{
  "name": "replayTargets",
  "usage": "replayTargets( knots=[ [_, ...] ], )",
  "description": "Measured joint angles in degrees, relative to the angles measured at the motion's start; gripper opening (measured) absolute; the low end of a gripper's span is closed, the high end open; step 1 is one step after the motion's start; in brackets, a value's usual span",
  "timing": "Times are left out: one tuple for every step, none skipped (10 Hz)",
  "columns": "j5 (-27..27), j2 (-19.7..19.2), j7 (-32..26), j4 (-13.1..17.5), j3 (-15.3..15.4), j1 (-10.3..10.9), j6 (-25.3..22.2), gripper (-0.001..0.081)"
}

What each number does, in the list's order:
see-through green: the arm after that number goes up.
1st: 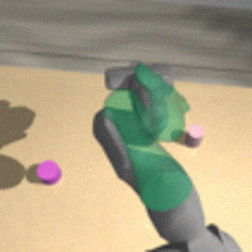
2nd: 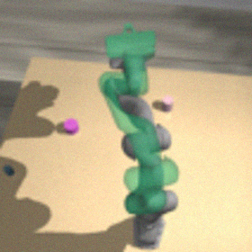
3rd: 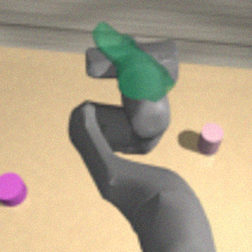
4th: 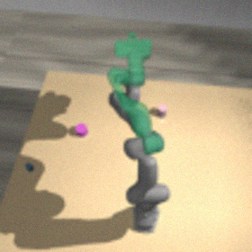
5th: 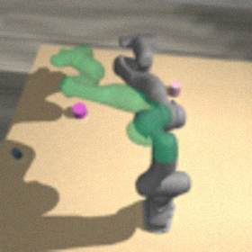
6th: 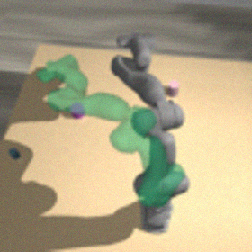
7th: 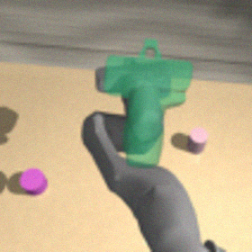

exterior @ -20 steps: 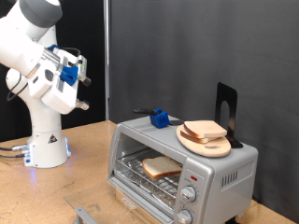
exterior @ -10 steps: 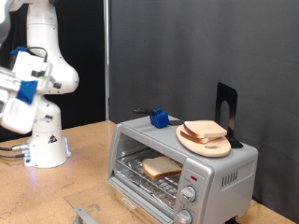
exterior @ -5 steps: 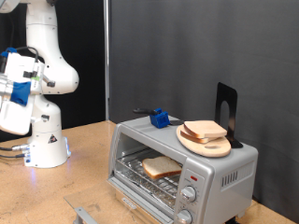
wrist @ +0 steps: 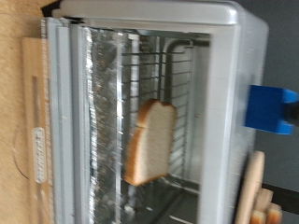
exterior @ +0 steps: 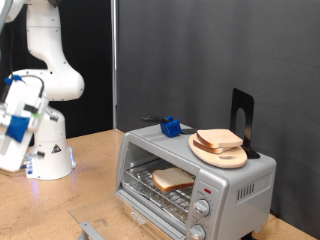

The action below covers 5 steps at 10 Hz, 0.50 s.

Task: Make a piece of toast with the oven

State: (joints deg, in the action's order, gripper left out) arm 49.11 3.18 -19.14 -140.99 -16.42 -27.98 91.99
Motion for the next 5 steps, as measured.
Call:
replayTargets(
  knots=[
    [-0.02,-2.38,-0.5,0.24,0.75,0.19,1.5,0.0808],
    [-0.02,-4.65,-2.03,0.42,1.45,0.37,3.27,0.0808],
    [0.3,-6.89,-4.36,0.47,2.09,0.49,5.83,0.0808],
    [1.04,-9.01,-6.87,0.52,2.75,0.55,8.69,0.0808],
    [1.83,-11.2,-9.01,0.59,3.37,0.56,11.09,0.0808]
  ],
)
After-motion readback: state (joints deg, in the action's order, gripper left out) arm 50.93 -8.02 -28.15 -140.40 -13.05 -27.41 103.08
